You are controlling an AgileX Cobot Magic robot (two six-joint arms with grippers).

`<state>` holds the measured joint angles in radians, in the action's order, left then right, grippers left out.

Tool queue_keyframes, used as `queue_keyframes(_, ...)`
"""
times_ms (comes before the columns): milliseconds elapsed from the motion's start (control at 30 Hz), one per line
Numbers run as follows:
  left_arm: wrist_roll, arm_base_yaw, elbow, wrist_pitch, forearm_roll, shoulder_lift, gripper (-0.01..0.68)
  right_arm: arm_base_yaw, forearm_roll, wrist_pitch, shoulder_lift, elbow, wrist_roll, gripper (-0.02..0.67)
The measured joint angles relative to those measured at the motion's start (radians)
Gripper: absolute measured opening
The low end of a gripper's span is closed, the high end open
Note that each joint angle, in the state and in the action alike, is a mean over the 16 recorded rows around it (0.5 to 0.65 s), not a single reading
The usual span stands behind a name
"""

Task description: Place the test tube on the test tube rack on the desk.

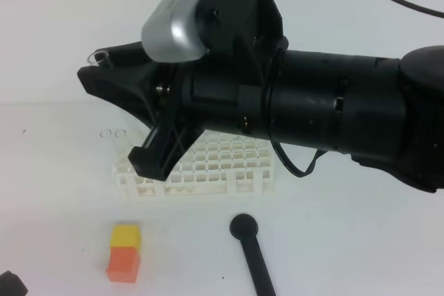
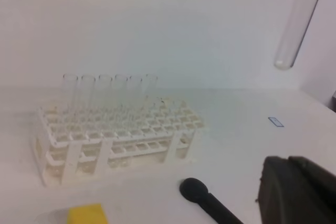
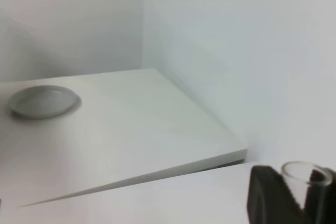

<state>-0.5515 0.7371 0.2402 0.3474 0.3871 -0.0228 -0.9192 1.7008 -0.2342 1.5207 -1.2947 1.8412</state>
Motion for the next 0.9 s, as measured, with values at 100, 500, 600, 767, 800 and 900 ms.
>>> queue_keyframes(100, 0.0, 0.0, -0.001, 0.003, 0.0, 0.0, 0.0, 0.0, 0.004, 0.019, 0.0, 0.0, 0.013, 0.131)
queue_keyframes(500, 0.0, -0.017, -0.005, 0.027, 0.006, -0.001, 0.0, 0.0, 0.014, 0.108, 0.0, 0.0, 0.047, 0.131)
queue_keyframes(600, 0.0, -0.046, -0.005, 0.031, 0.006, -0.001, 0.0, 0.0, 0.001, 0.131, 0.0, 0.0, 0.023, 0.131)
queue_keyframes(767, 0.0, -0.152, -0.005, 0.032, 0.005, -0.002, 0.0, 0.0, -0.157, 0.178, 0.0, 0.004, -0.175, 0.131)
queue_keyframes(800, 0.0, -0.182, -0.005, 0.032, 0.005, -0.002, 0.0, 0.0, -0.215, 0.191, 0.0, 0.006, -0.244, 0.131)
queue_keyframes(900, 0.0, -0.291, -0.005, 0.032, 0.005, -0.002, -0.001, 0.002, -0.42, 0.238, 0.001, 0.013, -0.485, 0.131)
